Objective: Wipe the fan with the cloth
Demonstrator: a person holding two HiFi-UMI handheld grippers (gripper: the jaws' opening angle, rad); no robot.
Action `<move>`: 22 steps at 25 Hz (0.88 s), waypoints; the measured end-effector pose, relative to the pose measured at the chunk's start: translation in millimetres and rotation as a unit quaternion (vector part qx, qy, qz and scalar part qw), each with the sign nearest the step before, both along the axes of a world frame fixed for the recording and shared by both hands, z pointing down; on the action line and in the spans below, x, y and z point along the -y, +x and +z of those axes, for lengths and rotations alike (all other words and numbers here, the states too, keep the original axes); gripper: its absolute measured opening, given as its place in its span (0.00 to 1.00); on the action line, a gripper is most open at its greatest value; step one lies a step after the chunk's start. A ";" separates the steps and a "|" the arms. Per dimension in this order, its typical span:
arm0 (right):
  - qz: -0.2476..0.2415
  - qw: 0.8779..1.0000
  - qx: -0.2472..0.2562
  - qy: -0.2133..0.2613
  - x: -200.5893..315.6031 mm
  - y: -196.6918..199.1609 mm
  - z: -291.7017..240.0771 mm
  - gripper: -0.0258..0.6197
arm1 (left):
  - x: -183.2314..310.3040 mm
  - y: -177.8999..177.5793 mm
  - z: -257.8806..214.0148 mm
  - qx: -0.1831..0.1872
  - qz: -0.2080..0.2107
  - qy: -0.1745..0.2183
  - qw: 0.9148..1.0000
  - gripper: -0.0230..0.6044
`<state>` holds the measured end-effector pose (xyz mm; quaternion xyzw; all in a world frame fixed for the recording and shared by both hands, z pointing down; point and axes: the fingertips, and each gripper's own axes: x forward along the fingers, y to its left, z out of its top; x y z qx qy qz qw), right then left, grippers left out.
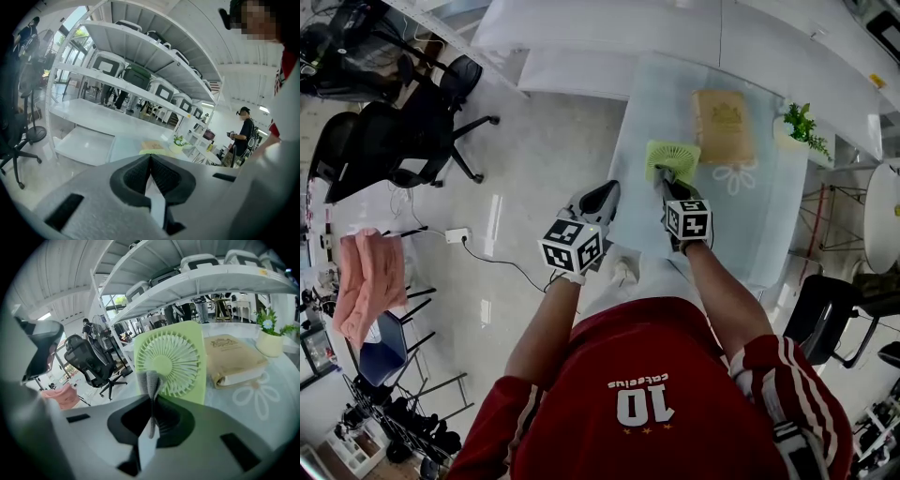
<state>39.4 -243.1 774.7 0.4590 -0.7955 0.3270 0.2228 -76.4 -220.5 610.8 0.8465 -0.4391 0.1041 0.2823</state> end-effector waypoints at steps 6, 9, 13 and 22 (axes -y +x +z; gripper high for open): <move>0.016 1.000 -0.004 -0.002 -2.1 16.7 2.2 0.06 | 3.8 13.0 0.6 -0.001 0.014 0.001 1.000 0.04; 0.021 1.000 -0.005 -0.002 -2.6 24.4 3.0 0.06 | 5.7 20.4 0.5 -0.001 0.021 0.002 1.000 0.04; 0.030 1.000 -0.007 0.000 -2.1 32.4 1.7 0.06 | 7.1 27.3 -1.3 -0.001 0.031 0.004 1.000 0.04; 0.048 0.999 -0.010 0.000 -4.9 50.0 1.4 0.06 | 8.6 40.9 -2.0 -0.003 0.047 0.005 0.999 0.04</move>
